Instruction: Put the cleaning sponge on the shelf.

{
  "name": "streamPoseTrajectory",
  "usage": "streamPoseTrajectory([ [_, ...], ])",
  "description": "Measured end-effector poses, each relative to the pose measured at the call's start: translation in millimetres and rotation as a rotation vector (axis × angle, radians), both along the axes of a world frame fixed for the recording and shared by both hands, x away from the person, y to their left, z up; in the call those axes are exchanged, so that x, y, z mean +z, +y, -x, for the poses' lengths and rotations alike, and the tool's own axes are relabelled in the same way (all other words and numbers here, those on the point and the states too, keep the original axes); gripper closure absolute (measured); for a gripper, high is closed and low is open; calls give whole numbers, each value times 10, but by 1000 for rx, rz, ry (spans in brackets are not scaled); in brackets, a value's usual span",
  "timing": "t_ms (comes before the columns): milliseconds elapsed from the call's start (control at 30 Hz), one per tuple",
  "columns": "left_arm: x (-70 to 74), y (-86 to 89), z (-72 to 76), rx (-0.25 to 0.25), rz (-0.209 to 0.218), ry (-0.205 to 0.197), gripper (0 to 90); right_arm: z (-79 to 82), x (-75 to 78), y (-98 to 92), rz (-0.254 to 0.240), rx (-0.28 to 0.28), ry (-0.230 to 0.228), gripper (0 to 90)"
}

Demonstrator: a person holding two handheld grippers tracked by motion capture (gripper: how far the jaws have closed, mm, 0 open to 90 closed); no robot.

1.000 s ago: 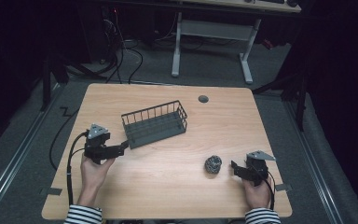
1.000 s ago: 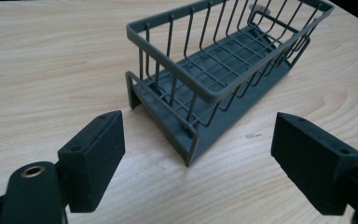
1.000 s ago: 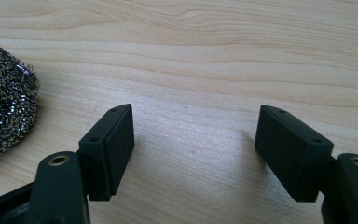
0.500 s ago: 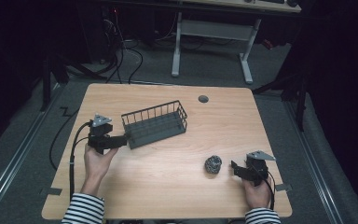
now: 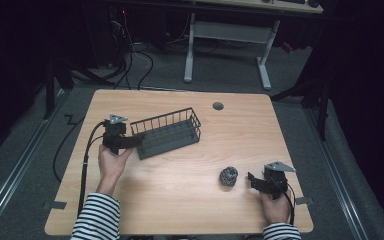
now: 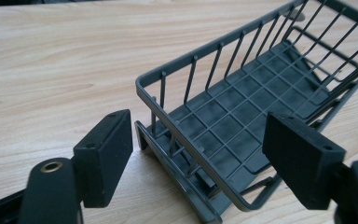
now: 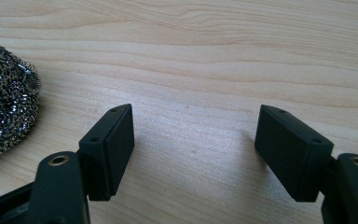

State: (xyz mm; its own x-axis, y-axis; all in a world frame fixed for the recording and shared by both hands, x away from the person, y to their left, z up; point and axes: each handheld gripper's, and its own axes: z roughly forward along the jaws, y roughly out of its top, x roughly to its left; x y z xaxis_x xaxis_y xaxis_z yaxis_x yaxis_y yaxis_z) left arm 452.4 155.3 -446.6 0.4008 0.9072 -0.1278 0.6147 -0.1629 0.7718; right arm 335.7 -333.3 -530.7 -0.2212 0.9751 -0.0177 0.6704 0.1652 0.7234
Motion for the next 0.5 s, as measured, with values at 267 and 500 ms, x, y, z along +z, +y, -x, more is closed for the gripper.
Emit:
streamPoseTrajectory([
  [267, -84, -22, -35, -2, -6, 14, 305, 3, 1, 4, -1, 0, 3, 286],
  [500, -92, -19, -26, -27, 6, 14, 415, 2, 0, 3, 1, 5, 0, 286],
])
